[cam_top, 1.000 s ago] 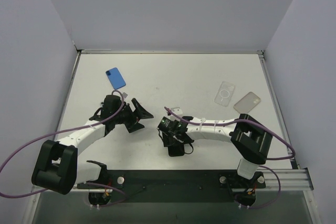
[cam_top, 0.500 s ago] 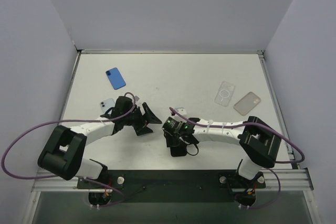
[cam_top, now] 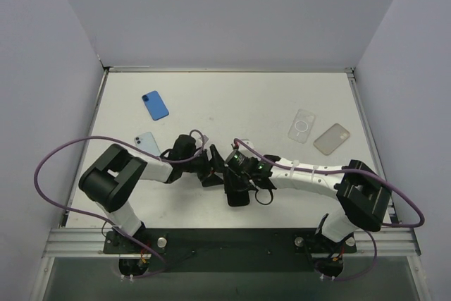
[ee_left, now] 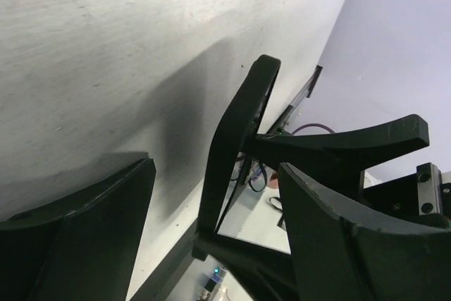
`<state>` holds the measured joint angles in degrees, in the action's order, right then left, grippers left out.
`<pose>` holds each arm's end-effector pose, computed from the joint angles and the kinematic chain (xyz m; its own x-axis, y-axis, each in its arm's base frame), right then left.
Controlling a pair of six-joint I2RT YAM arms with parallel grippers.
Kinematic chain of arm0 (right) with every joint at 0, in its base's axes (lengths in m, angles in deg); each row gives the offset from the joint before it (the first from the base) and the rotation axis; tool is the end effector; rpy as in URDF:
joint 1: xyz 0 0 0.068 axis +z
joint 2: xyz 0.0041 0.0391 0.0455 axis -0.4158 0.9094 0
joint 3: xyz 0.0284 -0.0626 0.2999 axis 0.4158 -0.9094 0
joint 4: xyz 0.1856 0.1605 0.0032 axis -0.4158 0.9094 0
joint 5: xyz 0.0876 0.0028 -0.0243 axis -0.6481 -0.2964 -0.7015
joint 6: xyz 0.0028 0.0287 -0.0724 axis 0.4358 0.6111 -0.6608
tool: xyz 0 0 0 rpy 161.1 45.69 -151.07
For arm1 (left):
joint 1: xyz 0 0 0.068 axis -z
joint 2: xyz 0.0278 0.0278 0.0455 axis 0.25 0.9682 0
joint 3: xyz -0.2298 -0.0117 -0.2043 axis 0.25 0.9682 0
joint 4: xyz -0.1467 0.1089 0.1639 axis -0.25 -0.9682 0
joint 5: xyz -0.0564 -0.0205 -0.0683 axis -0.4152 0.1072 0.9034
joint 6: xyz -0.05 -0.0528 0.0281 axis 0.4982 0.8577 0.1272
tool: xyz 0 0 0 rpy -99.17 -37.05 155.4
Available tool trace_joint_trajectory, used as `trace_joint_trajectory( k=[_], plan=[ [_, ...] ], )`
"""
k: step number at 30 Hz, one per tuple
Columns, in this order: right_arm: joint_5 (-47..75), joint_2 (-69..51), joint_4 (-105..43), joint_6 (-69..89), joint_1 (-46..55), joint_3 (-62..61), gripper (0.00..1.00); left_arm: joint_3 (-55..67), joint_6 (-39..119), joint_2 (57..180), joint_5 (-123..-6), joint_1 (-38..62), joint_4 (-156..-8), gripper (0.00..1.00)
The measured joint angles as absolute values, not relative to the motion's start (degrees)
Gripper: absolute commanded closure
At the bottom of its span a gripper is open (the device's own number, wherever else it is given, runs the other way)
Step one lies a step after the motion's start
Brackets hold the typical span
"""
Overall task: Take the phone out of the phone case
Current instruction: Pick up the phone at the center of the board.
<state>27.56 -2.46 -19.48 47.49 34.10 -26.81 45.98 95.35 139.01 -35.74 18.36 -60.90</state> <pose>0.1680 0.2636 0.2110 -0.8572 -0.0736 -0.5096 -0.3073 0.8673 0.3916 0.2326 -0.1980 0.1511 -0.9654 -0.2527 0.0648 -0.1852 0.4888 -0.8525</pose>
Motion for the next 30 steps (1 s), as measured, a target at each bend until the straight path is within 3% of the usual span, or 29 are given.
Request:
trace_joint_trajectory(
  k=[4,8,10,11,12,14,16,25,28,30],
  plan=[
    [25.6,-2.5,-20.6,46.5,34.1,-26.8,1.00,46.0,97.6,141.6,-34.9,19.3,-56.5,0.36],
    [24.0,-2.5,-21.5,46.0,33.8,-26.8,1.00,46.0,99.0,142.5,-34.8,19.5,-54.6,0.58],
    [23.3,-2.6,-21.5,45.7,33.5,-26.8,0.96,46.0,99.4,142.5,-34.8,19.5,-53.8,0.79],
    [23.1,-2.7,-21.4,45.7,33.2,-26.8,0.89,46.0,99.2,142.5,-34.7,19.5,-53.5,0.90],
    [22.6,-2.7,-21.4,45.7,33.1,-26.8,0.65,46.0,98.6,142.5,-34.7,19.5,-53.4,1.00],
    [20.6,-3.6,-21.4,46.5,31.9,-26.8,0.45,46.0,97.6,142.5,-34.5,19.2,-52.3,1.00],
    [20.4,-4.4,-21.3,46.5,31.4,-26.8,0.12,45.9,97.6,142.5,-34.0,19.1,-50.8,1.00],
    [20.7,-16.3,-17.6,44.5,26.8,-26.2,0.02,45.8,99.6,136.7,-34.1,15.5,-53.4,1.00],
    [17.2,-25.4,-20.6,45.4,20.6,-28.5,0.12,45.3,101.2,131.2,-34.6,12.5,-52.0,1.00],
    [13.9,-30.4,-23.8,46.8,16.3,-31.0,0.26,45.1,103.1,128.5,-34.6,11.2,-48.9,1.00]
  ],
)
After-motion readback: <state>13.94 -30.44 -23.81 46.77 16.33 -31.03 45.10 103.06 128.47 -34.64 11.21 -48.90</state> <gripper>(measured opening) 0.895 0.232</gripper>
